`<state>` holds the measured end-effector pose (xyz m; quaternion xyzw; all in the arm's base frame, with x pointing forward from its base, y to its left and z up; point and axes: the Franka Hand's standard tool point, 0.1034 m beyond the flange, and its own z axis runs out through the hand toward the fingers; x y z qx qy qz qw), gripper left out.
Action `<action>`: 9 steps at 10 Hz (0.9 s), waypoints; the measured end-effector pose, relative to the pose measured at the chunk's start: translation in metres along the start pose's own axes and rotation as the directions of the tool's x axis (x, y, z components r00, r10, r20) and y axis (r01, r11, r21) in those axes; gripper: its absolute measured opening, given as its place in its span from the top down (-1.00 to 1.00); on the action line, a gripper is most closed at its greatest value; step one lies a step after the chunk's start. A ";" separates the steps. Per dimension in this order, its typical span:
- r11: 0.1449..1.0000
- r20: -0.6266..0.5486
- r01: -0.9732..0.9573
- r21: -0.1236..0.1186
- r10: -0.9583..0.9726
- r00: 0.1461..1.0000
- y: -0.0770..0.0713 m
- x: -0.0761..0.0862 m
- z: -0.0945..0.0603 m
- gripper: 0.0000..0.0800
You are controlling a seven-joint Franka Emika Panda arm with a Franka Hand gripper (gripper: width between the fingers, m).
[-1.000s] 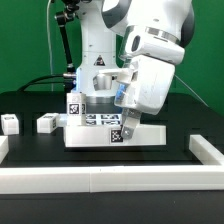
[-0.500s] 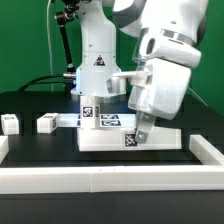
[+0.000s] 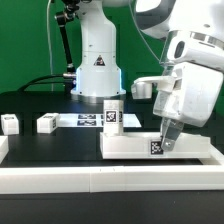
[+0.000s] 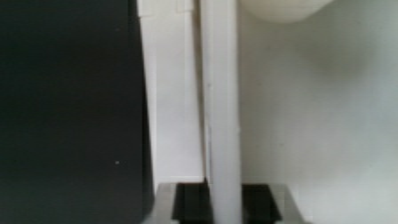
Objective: Assemble square table
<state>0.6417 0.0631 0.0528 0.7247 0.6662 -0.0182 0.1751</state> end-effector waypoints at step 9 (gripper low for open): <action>1.000 0.002 -0.017 -0.005 0.017 1.000 0.008 0.005 0.002 0.05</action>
Offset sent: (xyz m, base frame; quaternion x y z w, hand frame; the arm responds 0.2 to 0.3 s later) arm 0.0000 0.0000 0.0000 0.0000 0.0000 0.0000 1.0000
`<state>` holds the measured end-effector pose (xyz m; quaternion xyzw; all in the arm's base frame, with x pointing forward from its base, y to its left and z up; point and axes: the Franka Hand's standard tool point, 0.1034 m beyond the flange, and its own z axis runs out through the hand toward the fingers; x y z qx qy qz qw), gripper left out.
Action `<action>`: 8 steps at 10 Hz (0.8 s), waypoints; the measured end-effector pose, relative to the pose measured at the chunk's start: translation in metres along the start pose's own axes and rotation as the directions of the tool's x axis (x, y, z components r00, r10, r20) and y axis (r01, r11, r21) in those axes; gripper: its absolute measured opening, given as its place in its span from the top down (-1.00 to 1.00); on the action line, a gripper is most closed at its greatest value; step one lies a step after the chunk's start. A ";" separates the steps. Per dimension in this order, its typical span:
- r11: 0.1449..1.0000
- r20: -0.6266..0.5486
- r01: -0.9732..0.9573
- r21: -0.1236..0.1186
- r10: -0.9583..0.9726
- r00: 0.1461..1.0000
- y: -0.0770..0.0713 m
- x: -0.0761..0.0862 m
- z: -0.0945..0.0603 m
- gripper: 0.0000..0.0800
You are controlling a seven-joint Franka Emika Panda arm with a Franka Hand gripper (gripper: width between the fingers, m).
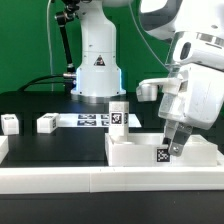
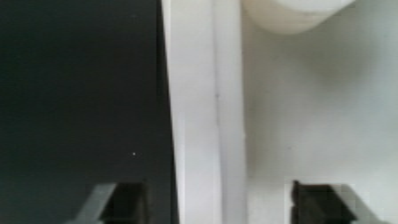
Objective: Assemble square table
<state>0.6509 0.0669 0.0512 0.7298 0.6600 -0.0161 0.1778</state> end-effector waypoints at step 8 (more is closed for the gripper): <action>0.999 0.006 -0.035 0.026 0.035 0.999 -0.022 0.000 0.010 -0.62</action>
Offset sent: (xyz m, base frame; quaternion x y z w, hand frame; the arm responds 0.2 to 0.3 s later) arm 0.0000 0.0000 0.0000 0.0000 0.0000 0.0000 1.0000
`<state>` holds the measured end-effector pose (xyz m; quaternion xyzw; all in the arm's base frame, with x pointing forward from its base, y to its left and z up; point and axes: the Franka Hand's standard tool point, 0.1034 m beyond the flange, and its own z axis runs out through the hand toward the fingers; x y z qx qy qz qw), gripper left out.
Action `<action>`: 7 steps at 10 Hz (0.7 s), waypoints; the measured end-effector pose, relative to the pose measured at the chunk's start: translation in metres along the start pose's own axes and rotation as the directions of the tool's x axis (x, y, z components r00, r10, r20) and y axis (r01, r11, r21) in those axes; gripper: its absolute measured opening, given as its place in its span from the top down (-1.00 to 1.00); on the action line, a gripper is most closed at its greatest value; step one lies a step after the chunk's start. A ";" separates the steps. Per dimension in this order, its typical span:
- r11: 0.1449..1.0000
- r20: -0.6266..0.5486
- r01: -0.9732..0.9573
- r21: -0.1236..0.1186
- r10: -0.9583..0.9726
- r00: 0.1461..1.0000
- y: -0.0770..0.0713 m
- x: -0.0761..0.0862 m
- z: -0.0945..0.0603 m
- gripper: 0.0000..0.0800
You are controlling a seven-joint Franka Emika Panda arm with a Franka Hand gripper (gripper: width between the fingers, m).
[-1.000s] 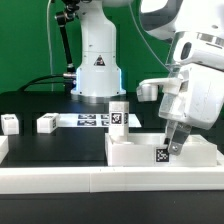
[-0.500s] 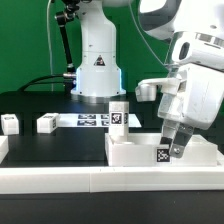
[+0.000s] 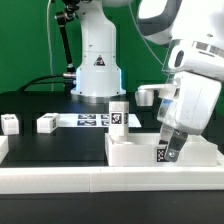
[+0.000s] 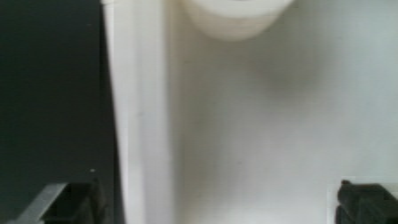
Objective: Assemble square table
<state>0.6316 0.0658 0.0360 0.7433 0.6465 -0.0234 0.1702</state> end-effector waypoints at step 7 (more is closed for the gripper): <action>0.999 0.005 -0.029 0.030 0.029 1.000 -0.021 0.005 -0.005 -0.62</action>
Offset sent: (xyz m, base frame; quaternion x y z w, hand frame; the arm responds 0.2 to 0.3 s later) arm -0.0239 0.0084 0.0032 0.0210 -0.0156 0.0035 0.9997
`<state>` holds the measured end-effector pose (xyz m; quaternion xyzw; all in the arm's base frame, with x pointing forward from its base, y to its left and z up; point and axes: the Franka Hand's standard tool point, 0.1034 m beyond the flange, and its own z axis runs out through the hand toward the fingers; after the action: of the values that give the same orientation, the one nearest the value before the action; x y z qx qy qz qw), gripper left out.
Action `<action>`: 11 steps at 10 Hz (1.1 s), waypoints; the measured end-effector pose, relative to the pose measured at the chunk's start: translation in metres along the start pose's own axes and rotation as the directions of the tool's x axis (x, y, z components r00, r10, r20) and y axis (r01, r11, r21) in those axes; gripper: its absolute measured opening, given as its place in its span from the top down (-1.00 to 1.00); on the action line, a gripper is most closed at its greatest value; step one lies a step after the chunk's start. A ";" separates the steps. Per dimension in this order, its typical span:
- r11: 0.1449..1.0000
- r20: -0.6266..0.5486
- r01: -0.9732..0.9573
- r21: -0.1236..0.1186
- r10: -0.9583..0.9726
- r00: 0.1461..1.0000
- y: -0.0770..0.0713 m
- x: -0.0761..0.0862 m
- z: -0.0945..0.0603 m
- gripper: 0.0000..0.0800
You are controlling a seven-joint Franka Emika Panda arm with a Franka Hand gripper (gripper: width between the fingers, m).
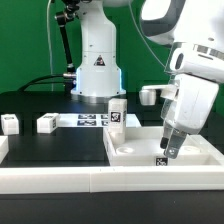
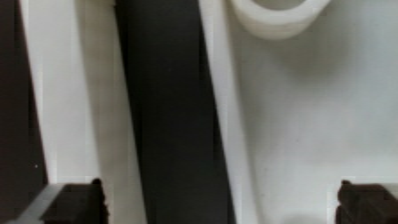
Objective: Assemble square table
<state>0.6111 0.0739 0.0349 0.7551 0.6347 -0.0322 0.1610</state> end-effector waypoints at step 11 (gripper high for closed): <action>0.983 0.021 -0.185 -0.007 0.186 0.982 0.039 -0.078 -0.043 -0.62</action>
Offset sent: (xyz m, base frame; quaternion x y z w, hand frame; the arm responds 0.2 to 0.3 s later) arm 0.0335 -0.0551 0.0688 0.0192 -0.0419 -0.0714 0.9964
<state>0.6272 0.0066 0.1031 0.8101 0.5599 -0.0234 0.1720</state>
